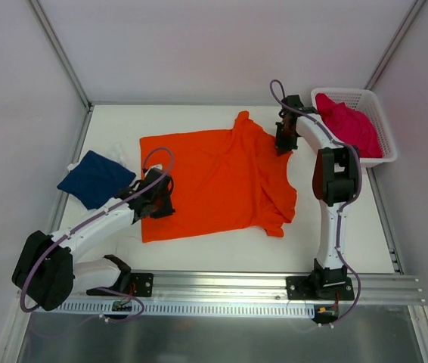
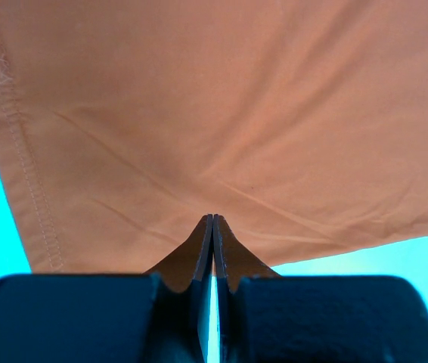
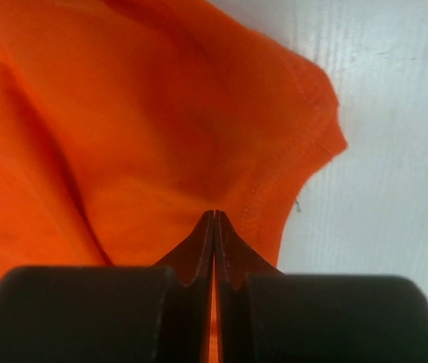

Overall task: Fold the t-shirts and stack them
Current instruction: Flatten out the tshirt

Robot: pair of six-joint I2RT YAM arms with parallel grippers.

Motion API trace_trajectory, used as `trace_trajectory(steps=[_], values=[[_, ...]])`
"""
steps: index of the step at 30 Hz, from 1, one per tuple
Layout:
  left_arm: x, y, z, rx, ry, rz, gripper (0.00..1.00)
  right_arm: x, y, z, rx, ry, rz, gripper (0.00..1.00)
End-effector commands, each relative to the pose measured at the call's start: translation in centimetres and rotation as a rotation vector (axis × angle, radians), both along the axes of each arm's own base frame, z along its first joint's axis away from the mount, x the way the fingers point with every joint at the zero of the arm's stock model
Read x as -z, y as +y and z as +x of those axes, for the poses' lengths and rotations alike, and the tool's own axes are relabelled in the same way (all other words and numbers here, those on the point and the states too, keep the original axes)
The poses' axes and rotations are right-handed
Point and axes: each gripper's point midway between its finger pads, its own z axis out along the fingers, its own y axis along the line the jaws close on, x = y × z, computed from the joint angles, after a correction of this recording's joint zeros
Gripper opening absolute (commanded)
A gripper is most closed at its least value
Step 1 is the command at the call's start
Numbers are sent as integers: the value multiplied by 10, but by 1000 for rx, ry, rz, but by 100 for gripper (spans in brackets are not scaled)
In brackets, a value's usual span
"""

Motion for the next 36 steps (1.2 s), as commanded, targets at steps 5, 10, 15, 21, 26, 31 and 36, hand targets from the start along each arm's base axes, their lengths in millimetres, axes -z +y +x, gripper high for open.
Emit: trace_trajectory(steps=[5, 10, 15, 21, 26, 31, 36], values=[[13, -2, -18, 27, 69, -10, 0, 8, 19, 10, 9, 20, 64, 1], [36, 0, -28, 30, 140, 10, 0, 8, 14, 12, 27, 32, 33, 0], [60, 3, -43, 36, 218, 29, 0, 7, 3, 10, 43, 44, -29, 0], [75, 12, -56, 34, 256, 55, 0, 11, 2, 7, 38, 69, -38, 0], [77, 15, -58, 41, 255, 67, 0, 20, -6, 4, 54, 100, -82, 1], [78, 15, -60, 40, 261, 63, 0, 23, -15, 5, 75, 113, -118, 1], [79, 17, -65, 31, 267, 56, 0, 24, -24, 7, 98, 123, -110, 0]])
